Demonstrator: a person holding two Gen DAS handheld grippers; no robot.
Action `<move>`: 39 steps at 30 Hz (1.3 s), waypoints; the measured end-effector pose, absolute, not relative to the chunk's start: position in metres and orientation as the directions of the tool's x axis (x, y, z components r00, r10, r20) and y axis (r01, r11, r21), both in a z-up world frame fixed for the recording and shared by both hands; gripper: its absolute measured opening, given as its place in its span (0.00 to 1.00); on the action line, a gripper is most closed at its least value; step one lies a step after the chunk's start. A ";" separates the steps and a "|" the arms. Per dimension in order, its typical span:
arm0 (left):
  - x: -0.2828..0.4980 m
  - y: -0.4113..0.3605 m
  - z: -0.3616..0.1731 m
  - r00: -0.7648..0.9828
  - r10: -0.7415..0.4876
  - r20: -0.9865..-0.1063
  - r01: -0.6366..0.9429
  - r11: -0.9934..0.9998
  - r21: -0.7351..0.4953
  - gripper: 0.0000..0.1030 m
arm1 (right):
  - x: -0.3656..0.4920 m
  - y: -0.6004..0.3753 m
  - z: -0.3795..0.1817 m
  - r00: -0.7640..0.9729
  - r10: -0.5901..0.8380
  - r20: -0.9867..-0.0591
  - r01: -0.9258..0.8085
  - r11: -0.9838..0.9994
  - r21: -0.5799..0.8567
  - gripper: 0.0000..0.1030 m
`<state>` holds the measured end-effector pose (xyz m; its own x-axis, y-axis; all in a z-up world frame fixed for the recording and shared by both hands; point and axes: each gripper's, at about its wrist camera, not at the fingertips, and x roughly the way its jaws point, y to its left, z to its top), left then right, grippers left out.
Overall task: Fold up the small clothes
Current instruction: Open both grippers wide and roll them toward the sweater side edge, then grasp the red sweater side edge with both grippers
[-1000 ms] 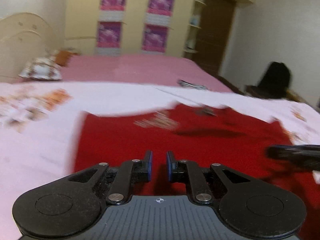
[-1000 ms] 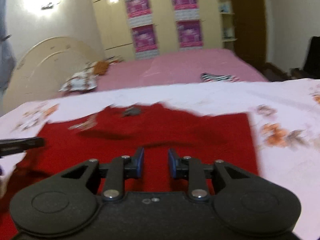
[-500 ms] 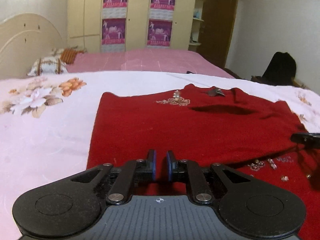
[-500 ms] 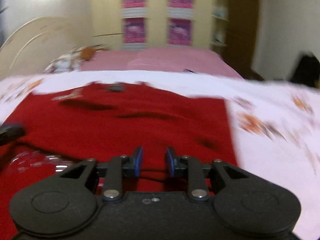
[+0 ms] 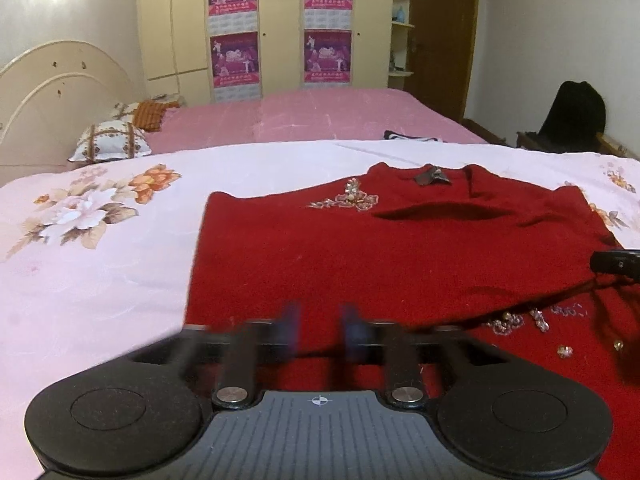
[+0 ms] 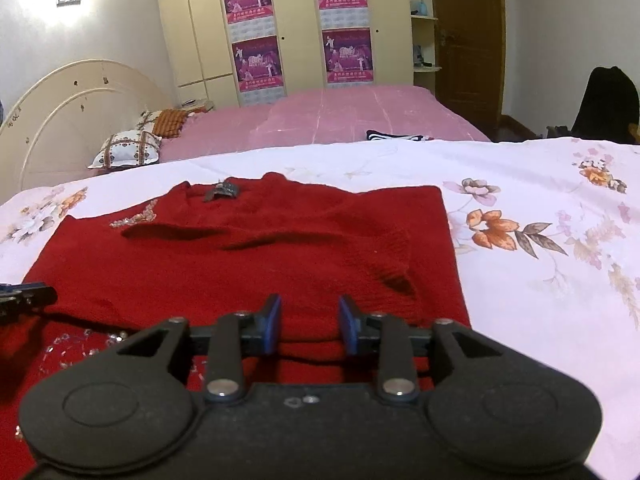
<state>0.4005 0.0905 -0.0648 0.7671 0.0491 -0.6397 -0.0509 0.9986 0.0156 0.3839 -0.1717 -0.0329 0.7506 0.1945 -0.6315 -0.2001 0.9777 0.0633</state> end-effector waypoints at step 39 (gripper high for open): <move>0.100 0.179 -0.113 0.641 -0.560 -0.525 -0.091 0.623 -0.777 0.51 | 0.120 -0.313 -0.050 0.534 0.601 -0.595 0.041 0.684 0.728 0.41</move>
<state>0.1003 0.1791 -0.1125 0.6409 -0.5603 -0.5246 -0.0910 0.6232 -0.7767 0.1201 -0.3128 -0.0501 0.5340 0.6011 -0.5946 0.0411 0.6840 0.7283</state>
